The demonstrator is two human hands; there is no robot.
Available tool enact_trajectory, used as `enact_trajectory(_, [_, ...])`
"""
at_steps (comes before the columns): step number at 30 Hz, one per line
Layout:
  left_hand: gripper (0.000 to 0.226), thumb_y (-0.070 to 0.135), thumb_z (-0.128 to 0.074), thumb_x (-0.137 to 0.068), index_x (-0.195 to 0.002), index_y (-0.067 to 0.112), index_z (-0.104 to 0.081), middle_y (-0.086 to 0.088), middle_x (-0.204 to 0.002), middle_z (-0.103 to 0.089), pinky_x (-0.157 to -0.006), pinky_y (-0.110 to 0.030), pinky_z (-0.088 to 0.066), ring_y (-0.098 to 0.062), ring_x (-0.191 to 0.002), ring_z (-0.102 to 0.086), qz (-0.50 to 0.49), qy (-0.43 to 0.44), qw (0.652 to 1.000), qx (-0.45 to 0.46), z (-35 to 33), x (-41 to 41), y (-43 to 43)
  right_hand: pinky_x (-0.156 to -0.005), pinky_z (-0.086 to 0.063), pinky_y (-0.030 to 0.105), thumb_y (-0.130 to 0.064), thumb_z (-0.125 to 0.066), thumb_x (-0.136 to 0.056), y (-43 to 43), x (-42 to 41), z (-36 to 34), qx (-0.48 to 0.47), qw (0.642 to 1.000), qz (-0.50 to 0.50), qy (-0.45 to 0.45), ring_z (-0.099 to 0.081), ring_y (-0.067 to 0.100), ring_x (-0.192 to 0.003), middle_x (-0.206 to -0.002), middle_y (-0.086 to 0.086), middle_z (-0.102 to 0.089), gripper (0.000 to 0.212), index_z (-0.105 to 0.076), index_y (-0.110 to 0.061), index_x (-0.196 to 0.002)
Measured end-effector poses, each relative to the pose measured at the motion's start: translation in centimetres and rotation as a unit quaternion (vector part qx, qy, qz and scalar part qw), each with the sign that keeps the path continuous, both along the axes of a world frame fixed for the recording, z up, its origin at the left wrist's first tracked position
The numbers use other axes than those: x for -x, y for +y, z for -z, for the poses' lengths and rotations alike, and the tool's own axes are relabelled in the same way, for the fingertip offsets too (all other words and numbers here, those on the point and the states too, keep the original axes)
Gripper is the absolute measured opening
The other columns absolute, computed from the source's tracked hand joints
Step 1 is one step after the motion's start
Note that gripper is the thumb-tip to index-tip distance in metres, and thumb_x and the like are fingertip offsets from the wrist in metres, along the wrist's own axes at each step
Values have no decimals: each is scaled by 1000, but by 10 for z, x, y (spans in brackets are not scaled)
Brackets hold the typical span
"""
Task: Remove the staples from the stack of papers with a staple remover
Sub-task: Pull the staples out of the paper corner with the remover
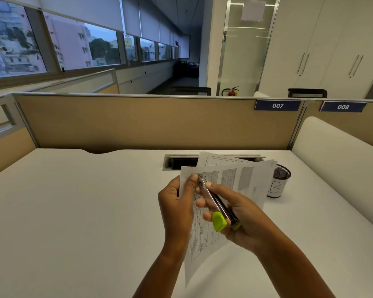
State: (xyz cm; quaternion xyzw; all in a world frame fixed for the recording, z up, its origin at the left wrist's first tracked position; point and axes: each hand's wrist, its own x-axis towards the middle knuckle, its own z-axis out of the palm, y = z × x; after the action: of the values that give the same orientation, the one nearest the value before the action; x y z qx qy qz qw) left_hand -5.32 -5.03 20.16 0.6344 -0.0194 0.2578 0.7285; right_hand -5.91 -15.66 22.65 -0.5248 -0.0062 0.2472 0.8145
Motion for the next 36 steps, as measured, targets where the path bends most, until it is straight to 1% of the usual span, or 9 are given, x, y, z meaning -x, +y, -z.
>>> enact_trajectory(6, [19, 20, -57, -80, -67, 34, -56, 14, -66, -62, -48, -4, -46, 7, -61, -63, -18, -6, 999, -43, 2, 1, 1, -40, -48, 14, -30, -48, -89, 1, 1, 1, 47, 997, 17, -53, -66, 13, -46, -62, 4, -73, 26, -66, -10, -87])
enact_trajectory(9, [18, 22, -58, -79, -65, 34, -56, 15, -64, -61, -45, -4, -46, -6, -54, -64, -25, 3, 998, -50, 3, 1, 3, -35, -44, 12, -28, -46, -91, 3, 2, 1, 130, 983, 35, -124, -65, 11, -44, -59, 0, -73, 24, -63, -13, -82])
enact_trajectory(14, [16, 23, -58, -80, -69, 35, -56, 15, -67, -59, -43, -4, -46, -12, -60, -61, -1, 36, 998, -57, -1, 0, 8, -36, -40, 10, -26, -52, -88, 3, 2, 6, 311, 909, 105, -258, -63, 7, -44, -66, -5, -70, 13, -58, -15, -84])
enact_trajectory(21, [17, 25, -60, -79, -67, 37, -54, 14, -67, -61, -43, -6, -48, -10, -55, -62, 28, 50, 994, -96, -6, 3, 12, -42, -46, 7, -30, -56, -84, -1, 4, 3, 401, 835, 132, -353, -61, -1, -45, -72, -5, -65, 17, -50, -33, -69])
enact_trajectory(23, [17, 26, -60, -78, -65, 35, -54, 15, -64, -60, -40, -4, -45, -5, -47, -62, 31, 54, 993, -104, -7, 3, 13, -47, -51, 9, -31, -57, -84, -3, 3, 3, 419, 821, 131, -366, -61, 2, -48, -71, -8, -63, 17, -50, -33, -69])
enact_trajectory(28, [18, 26, -60, -78, -63, 34, -55, 14, -61, -60, -40, -4, -43, 11, -49, -59, 48, 52, 991, -114, -9, 4, 15, -53, -53, 12, -30, -58, -84, -4, 1, 5, 424, 809, 133, -385, -64, 5, -55, -69, -11, -61, 10, -55, -24, -76])
enact_trajectory(30, [18, 26, -60, -78, -62, 34, -55, 14, -61, -60, -41, -3, -44, 8, -49, -60, 42, 51, 992, -110, -8, 4, 14, -52, -52, 10, -31, -57, -84, -3, 0, 6, 418, 811, 134, -387, -65, 5, -58, -70, -12, -60, 10, -56, -23, -78])
enact_trajectory(33, [19, 27, -59, -79, -62, 33, -55, 11, -62, -61, -43, -5, -46, -9, -50, -62, 23, 52, 993, -100, -8, 4, 13, -50, -50, 7, -31, -57, -84, -1, -1, 7, 402, 817, 138, -389, -66, 6, -60, -74, -9, -62, 10, -57, -21, -84])
enact_trajectory(36, [16, 26, -59, -79, -65, 33, -54, 11, -65, -60, -45, -5, -47, -11, -58, -60, 15, 52, 994, -93, -10, 2, 12, -48, -49, 6, -29, -57, -84, 2, -2, 8, 378, 825, 153, -391, -66, 7, -59, -77, -3, -65, 10, -57, -19, -85])
